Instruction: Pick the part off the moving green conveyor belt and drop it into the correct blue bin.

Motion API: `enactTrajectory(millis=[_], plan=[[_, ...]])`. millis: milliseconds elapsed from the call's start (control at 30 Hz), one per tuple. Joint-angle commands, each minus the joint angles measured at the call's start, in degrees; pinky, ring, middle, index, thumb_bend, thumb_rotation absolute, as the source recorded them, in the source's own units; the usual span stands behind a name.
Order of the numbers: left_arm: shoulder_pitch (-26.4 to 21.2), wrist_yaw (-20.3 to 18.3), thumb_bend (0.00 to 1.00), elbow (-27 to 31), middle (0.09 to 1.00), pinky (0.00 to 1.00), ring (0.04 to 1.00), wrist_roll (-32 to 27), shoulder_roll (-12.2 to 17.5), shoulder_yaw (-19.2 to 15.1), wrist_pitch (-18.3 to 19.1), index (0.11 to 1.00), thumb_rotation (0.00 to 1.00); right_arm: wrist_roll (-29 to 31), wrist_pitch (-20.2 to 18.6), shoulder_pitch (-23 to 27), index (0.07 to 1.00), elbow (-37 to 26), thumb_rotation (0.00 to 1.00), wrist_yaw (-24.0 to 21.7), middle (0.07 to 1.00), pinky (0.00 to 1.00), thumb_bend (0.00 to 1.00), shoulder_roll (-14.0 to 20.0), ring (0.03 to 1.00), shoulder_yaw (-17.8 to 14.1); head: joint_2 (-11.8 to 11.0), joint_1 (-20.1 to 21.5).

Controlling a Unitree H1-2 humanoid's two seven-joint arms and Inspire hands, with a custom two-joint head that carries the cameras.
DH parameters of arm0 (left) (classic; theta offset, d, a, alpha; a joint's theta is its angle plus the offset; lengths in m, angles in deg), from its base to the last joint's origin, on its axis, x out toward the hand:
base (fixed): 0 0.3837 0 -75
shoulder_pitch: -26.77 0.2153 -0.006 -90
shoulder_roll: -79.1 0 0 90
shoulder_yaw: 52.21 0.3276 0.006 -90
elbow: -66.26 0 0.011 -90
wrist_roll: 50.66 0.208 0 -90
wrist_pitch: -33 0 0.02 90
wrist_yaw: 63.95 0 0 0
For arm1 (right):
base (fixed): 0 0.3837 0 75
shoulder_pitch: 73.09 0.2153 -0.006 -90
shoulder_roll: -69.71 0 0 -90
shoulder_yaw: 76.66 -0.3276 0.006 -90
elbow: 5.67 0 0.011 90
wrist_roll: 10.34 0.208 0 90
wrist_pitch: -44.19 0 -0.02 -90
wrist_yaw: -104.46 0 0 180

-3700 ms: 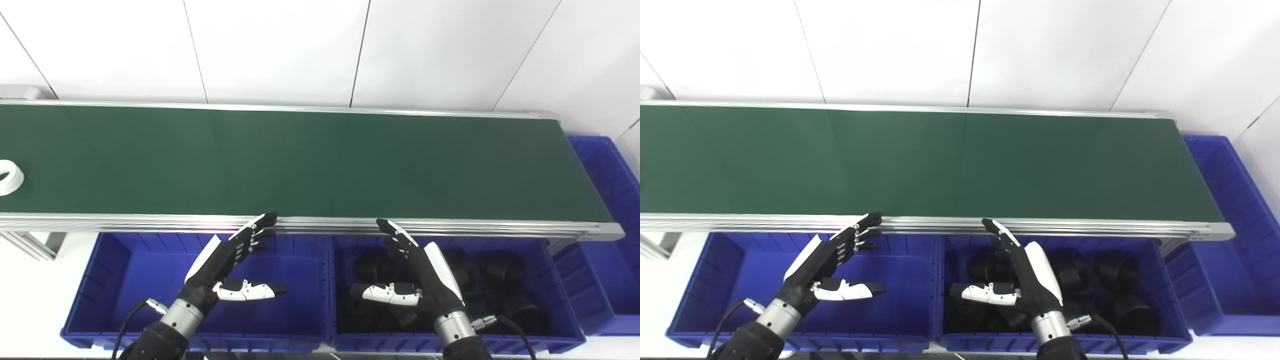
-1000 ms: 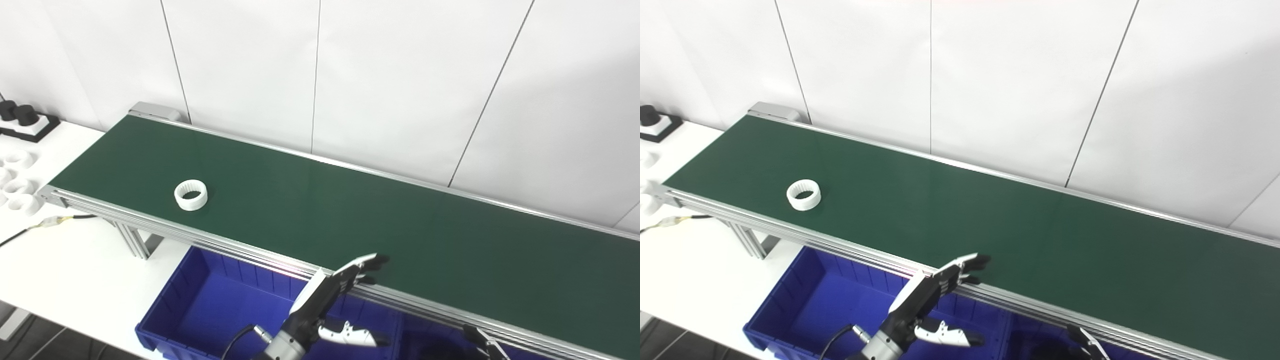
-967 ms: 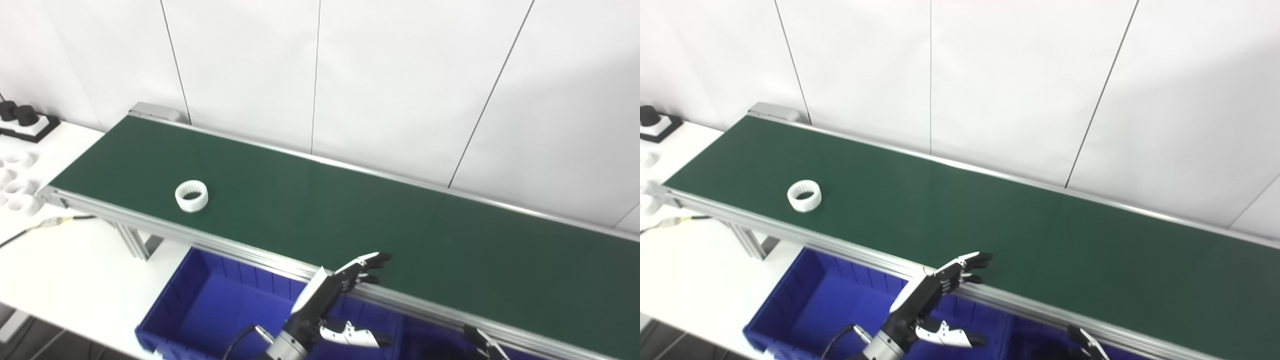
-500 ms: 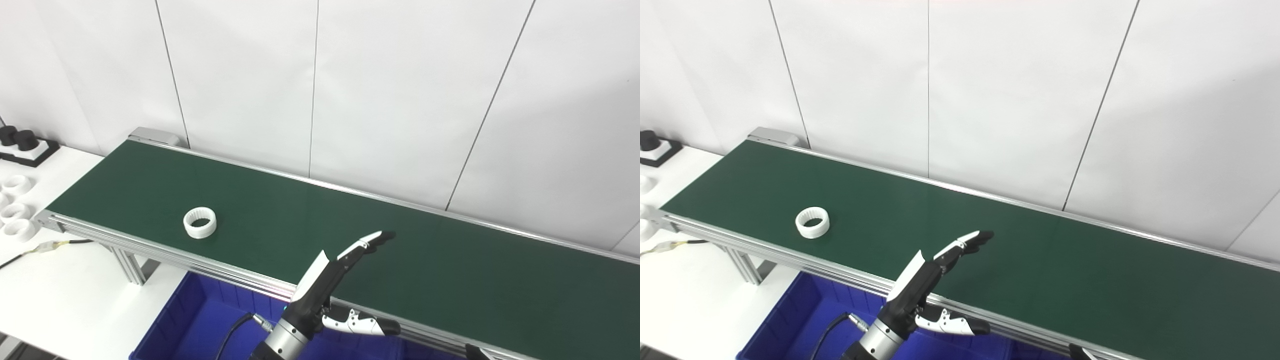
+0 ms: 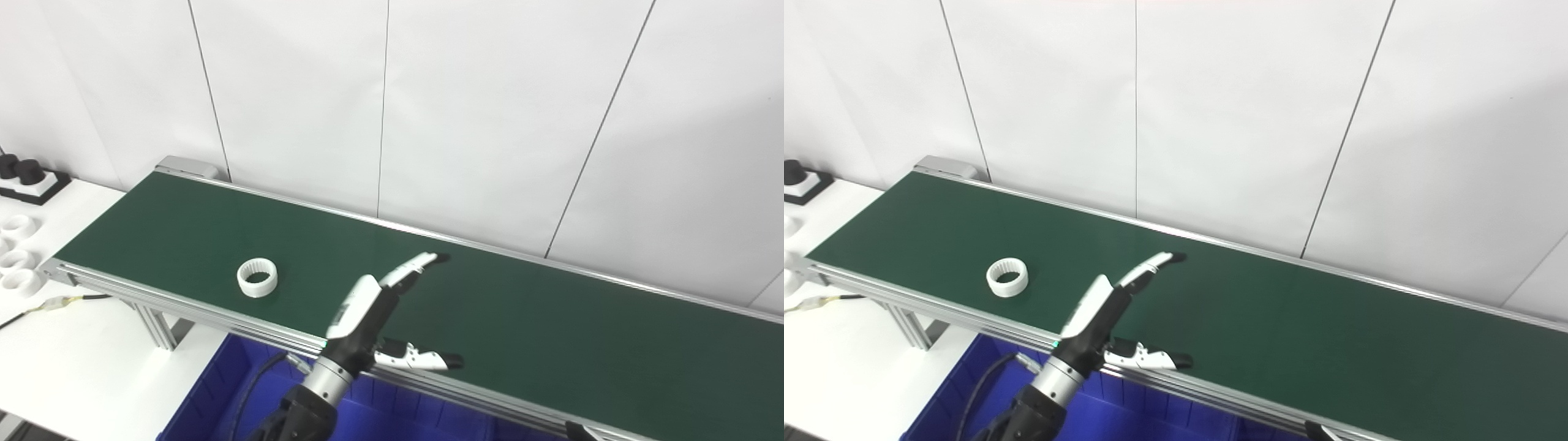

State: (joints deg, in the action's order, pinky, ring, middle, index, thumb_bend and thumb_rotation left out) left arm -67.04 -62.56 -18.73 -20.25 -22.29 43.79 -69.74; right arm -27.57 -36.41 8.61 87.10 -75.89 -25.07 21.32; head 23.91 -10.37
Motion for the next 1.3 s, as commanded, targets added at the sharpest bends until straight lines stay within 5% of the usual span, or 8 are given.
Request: enactTrajectory(millis=[0,367,667,1267], plan=[[-1.8,2.2,0.8,-0.2,0.936,0.86,0.913,0.8,0.9,-0.5,-0.4,0.902,0.43,0.3,3.4,0.5,0.828,-1.3,0.24,0.9,0.84,0.73,0.85,0.0,0.791,-0.3,0.1,0.0],[-4.1,4.6,0.8,-6.3,0.956,0.91,0.966,0.5,2.7,-2.6,1.3,0.92,0.41,1.2,5.4,0.8,0.84,-0.2,0.24,0.3,0.845,0.72,0.83,0.7,0.799,-0.1,0.4,-0.4],[-7.1,8.8,0.8,-11.2,0.957,0.81,0.91,3.1,3.7,-4.5,5.5,0.926,0.32,0.5,6.4,1.1,0.835,0.4,0.26,0.4,0.844,0.73,0.82,0.7,0.8,0.0,0.3,-0.6],[-9.6,12.9,0.79,-13.4,0.972,0.85,0.939,9.5,7.0,-3.1,12.5,0.945,0.2,0.9,6.5,1.1,0.834,0.3,0.26,-0.1,0.847,0.74,0.82,0.5,0.806,0.3,0.0,-1.1]])
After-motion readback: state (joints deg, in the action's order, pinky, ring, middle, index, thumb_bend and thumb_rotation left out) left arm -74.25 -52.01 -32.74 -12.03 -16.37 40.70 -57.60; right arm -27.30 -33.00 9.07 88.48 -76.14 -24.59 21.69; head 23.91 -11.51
